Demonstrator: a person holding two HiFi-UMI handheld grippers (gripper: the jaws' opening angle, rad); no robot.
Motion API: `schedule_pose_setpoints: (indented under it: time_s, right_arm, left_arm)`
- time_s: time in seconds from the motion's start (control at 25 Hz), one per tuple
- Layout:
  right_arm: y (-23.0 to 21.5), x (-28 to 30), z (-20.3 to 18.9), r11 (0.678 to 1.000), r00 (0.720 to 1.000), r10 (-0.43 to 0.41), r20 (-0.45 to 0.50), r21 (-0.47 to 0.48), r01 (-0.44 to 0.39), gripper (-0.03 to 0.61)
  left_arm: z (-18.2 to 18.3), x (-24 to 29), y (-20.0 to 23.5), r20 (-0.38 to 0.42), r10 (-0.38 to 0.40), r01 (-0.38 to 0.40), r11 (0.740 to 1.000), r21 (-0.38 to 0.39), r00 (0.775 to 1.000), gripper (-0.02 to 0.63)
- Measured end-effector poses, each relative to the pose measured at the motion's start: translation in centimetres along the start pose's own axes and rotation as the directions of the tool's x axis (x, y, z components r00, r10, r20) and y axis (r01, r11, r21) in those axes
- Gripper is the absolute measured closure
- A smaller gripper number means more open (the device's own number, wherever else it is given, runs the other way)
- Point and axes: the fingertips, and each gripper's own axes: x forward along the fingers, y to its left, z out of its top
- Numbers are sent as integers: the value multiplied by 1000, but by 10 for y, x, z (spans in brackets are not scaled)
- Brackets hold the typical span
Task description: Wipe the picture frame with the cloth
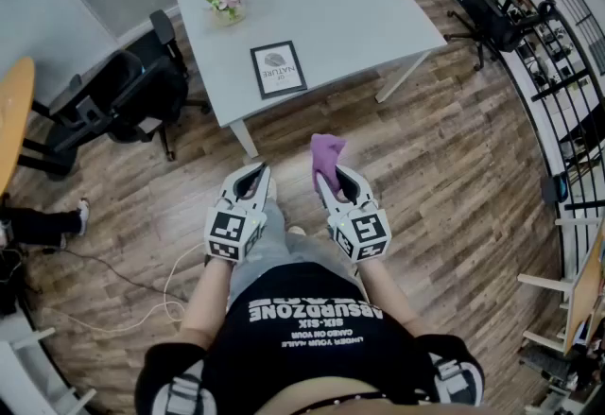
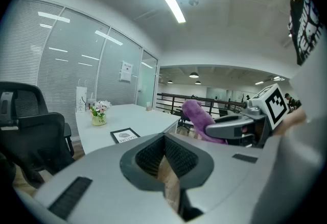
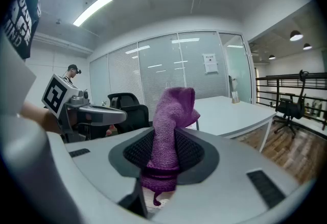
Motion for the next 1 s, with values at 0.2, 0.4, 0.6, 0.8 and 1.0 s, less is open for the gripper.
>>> schedule_pose_setpoints:
  time_s: [0.2, 0.4, 0.6, 0.8, 1.0]
  right_arm:
    - [-12, 41, 7, 1000, 1000, -8, -22, 12, 8, 451]
    - [-31, 90, 20, 998, 998, -33, -54, 44, 36, 449]
    - [-45, 138, 32, 997, 996, -46, -76, 65, 51, 449]
    - [-53, 183, 45, 994, 995, -65, -82, 79, 72, 448]
    - [-57, 206, 45, 991, 992, -79, -97, 98, 88, 445]
  left_arm:
    - [5, 24, 38, -9, 5, -5, 1000, -8, 1000, 598]
    - [19, 59, 81, -9, 1, -1, 1000, -20, 1000, 598]
    - [36, 94, 117, -3, -22, 22, 1000, -15, 1000, 598]
    - [46, 120, 154, -4, -51, 51, 999, -14, 999, 598]
    - [47, 129, 170, -14, -81, 81, 997, -6, 997, 598]
